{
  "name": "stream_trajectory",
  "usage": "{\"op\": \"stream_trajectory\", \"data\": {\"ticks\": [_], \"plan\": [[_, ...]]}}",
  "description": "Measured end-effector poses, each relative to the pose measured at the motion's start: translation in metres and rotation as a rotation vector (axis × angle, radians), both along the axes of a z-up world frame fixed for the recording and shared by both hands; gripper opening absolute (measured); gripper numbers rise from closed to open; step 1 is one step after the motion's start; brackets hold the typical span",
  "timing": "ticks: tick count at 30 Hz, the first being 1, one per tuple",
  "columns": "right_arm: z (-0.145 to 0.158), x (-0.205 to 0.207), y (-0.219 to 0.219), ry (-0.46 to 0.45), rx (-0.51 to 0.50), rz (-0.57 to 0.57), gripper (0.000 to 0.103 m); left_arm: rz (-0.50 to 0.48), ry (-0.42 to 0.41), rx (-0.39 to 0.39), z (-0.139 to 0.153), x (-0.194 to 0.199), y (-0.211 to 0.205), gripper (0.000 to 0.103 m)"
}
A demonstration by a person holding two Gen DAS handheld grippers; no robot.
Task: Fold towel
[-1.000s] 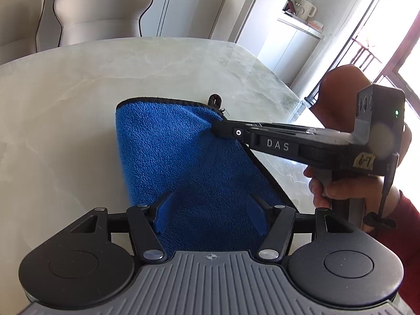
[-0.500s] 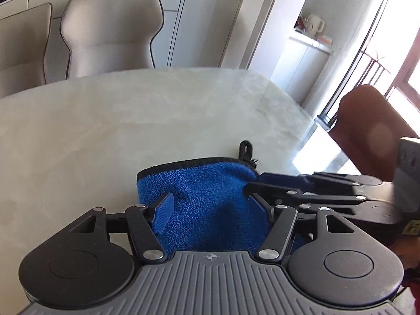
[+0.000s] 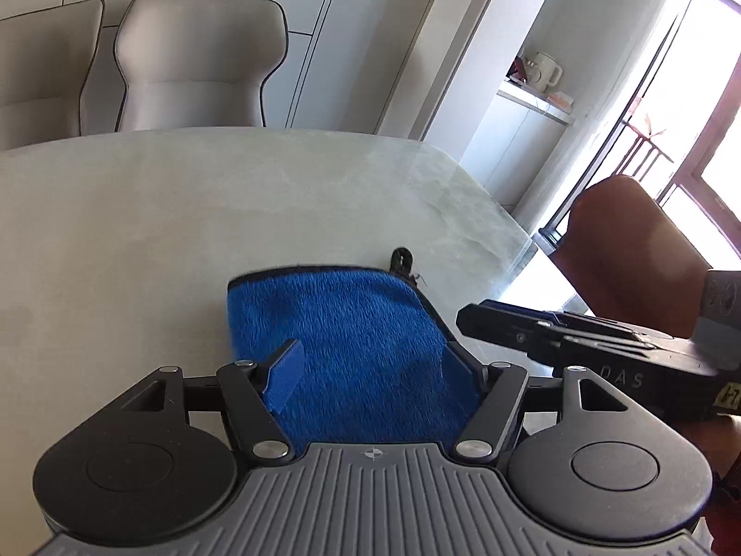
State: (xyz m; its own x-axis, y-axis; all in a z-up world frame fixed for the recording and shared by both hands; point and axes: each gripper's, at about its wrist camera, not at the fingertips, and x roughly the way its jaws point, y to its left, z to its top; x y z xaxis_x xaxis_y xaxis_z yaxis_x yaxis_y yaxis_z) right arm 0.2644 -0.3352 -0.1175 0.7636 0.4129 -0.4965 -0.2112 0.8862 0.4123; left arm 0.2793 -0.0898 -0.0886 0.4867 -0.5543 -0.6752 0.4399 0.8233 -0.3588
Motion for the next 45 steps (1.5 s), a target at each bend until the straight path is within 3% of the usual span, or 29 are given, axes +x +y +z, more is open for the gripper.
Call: {"op": "stream_trajectory", "data": {"ticks": [5, 10, 14, 18, 22, 28, 30, 31, 32, 40, 45], "plan": [[-0.008, -0.024, 0.011, 0.042, 0.026, 0.044, 0.032, -0.016, 0.031, -0.007, -0.008, -0.037, 0.000, 0.070], [-0.025, -0.031, 0.003, 0.106, 0.069, 0.021, 0.032, -0.033, 0.073, 0.031, -0.018, -0.041, -0.006, 0.073], [-0.031, -0.034, -0.001, 0.104, 0.082, 0.014, 0.016, -0.042, 0.071, 0.068, -0.021, -0.038, -0.007, 0.072], [-0.029, -0.033, -0.002, 0.116, 0.081, 0.016, 0.016, -0.041, 0.060, 0.089, -0.018, -0.044, -0.007, 0.073], [-0.011, -0.044, 0.009, 0.072, -0.008, 0.019, 0.035, 0.008, 0.082, 0.084, -0.010, -0.048, -0.005, 0.073], [0.004, -0.065, 0.024, 0.076, -0.150, 0.011, 0.038, 0.059, 0.081, 0.151, -0.005, -0.064, -0.009, 0.077], [0.008, -0.072, 0.029, 0.090, -0.213, 0.000, 0.044, 0.070, 0.081, 0.170, -0.003, -0.070, -0.011, 0.078], [0.009, -0.075, 0.031, 0.094, -0.231, -0.007, 0.053, 0.074, 0.081, 0.178, -0.002, -0.073, -0.012, 0.080], [0.011, -0.079, 0.031, 0.097, -0.242, -0.014, 0.060, 0.080, 0.079, 0.187, -0.001, -0.075, -0.013, 0.083], [0.033, -0.112, 0.025, 0.090, -0.257, -0.094, 0.086, 0.148, 0.055, 0.226, 0.019, -0.106, -0.008, 0.086], [0.047, -0.133, 0.024, 0.079, -0.282, -0.114, 0.094, 0.166, 0.030, 0.223, 0.033, -0.127, -0.002, 0.087]]}}
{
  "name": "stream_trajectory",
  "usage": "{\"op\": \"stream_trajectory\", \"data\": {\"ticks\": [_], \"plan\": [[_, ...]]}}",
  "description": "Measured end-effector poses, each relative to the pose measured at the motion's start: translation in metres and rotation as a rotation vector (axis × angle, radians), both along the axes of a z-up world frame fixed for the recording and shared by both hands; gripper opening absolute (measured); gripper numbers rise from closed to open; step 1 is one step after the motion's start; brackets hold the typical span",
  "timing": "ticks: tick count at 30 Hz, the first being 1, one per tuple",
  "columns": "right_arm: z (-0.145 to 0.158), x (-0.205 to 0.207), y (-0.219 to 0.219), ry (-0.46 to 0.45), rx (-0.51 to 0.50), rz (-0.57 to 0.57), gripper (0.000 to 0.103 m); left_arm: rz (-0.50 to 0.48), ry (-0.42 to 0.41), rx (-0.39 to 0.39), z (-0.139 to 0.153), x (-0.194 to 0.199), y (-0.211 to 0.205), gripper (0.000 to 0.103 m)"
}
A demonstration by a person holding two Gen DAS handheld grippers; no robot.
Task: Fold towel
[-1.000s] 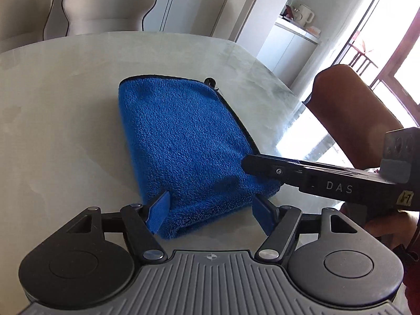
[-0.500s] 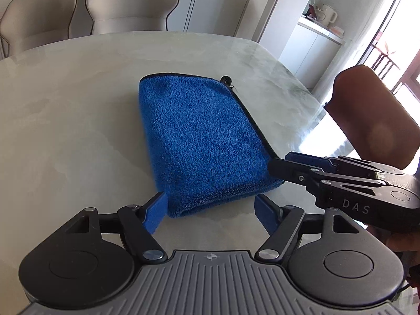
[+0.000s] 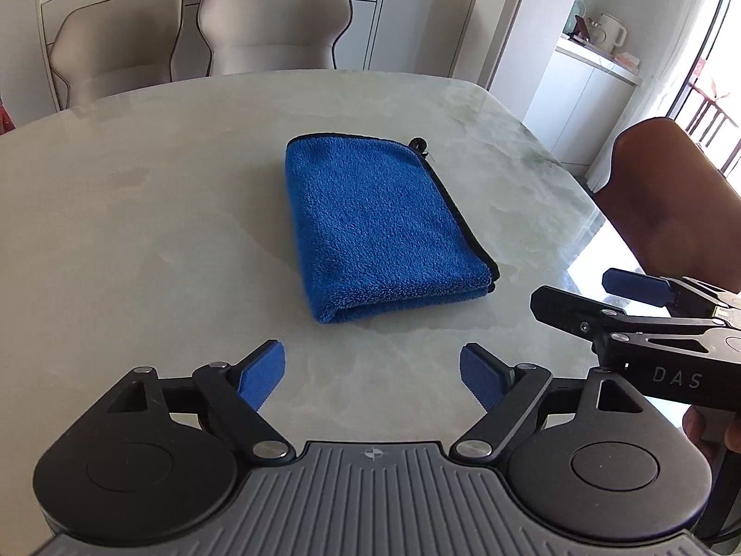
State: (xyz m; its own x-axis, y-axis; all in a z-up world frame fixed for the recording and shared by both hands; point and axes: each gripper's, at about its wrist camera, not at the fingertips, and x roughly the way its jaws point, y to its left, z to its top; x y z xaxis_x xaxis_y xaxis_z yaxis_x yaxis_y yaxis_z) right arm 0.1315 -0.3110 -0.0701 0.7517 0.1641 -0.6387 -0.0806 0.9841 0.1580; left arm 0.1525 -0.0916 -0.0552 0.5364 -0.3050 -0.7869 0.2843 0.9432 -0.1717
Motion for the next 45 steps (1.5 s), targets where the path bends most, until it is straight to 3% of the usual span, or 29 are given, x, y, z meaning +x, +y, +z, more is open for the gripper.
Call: {"op": "stream_trajectory", "data": {"ticks": [5, 15, 27, 42, 45], "plan": [[0.009, -0.020, 0.000, 0.011, -0.015, -0.014, 0.102, 0.009, -0.029, 0.013, 0.013, -0.021, 0.004, 0.092], [0.023, -0.062, 0.000, 0.032, -0.054, -0.023, 0.102, 0.039, -0.043, 0.030, 0.021, -0.060, 0.012, 0.092], [0.031, -0.106, 0.004, 0.057, -0.066, -0.027, 0.102, 0.148, -0.041, 0.051, 0.023, -0.106, 0.028, 0.093], [0.046, -0.122, 0.002, 0.024, -0.085, 0.002, 0.102, 0.163, -0.092, 0.075, 0.046, -0.126, 0.019, 0.093], [0.047, -0.122, -0.001, 0.019, -0.083, 0.003, 0.102, 0.162, -0.114, 0.127, 0.051, -0.126, 0.012, 0.093]]}}
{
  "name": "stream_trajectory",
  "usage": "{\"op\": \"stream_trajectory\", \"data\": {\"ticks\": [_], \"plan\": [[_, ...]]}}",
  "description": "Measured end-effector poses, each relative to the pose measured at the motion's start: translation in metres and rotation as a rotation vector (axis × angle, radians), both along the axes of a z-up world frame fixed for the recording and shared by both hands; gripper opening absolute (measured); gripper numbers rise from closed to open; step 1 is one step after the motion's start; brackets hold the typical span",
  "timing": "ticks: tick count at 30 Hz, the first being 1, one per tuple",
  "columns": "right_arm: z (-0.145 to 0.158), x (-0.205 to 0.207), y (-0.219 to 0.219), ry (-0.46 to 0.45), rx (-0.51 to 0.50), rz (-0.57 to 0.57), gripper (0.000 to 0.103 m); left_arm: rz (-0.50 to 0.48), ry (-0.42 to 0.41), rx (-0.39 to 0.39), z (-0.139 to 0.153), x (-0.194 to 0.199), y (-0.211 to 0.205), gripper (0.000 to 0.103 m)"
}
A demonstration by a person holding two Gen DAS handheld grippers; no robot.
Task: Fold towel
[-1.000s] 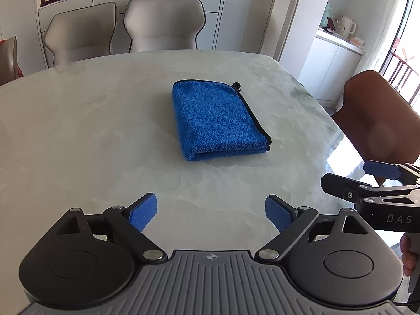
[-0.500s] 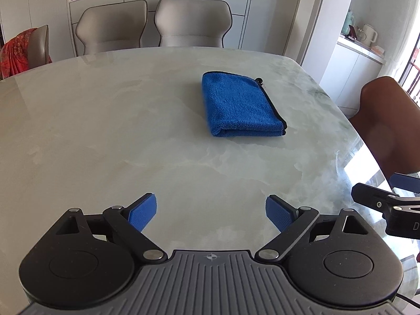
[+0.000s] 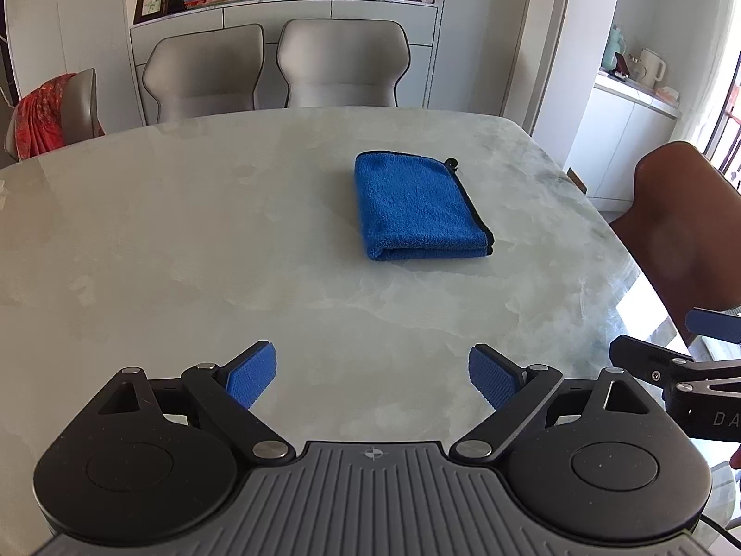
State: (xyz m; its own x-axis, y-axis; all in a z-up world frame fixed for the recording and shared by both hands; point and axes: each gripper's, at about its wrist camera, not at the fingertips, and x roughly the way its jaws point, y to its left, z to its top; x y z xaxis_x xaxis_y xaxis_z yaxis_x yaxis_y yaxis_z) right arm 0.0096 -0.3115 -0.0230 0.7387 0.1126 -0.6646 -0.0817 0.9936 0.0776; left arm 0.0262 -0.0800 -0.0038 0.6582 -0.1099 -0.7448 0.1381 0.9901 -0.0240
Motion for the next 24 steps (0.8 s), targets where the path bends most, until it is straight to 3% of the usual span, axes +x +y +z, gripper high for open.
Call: {"op": "stream_trajectory", "data": {"ticks": [2, 24], "plan": [[0.000, 0.000, -0.002, -0.003, 0.003, -0.002, 0.102, -0.005, -0.015, 0.024, 0.003, -0.001, -0.004, 0.093], [-0.006, 0.002, -0.012, 0.017, 0.018, -0.008, 0.102, -0.024, -0.008, -0.002, 0.007, 0.006, -0.008, 0.093]]}}
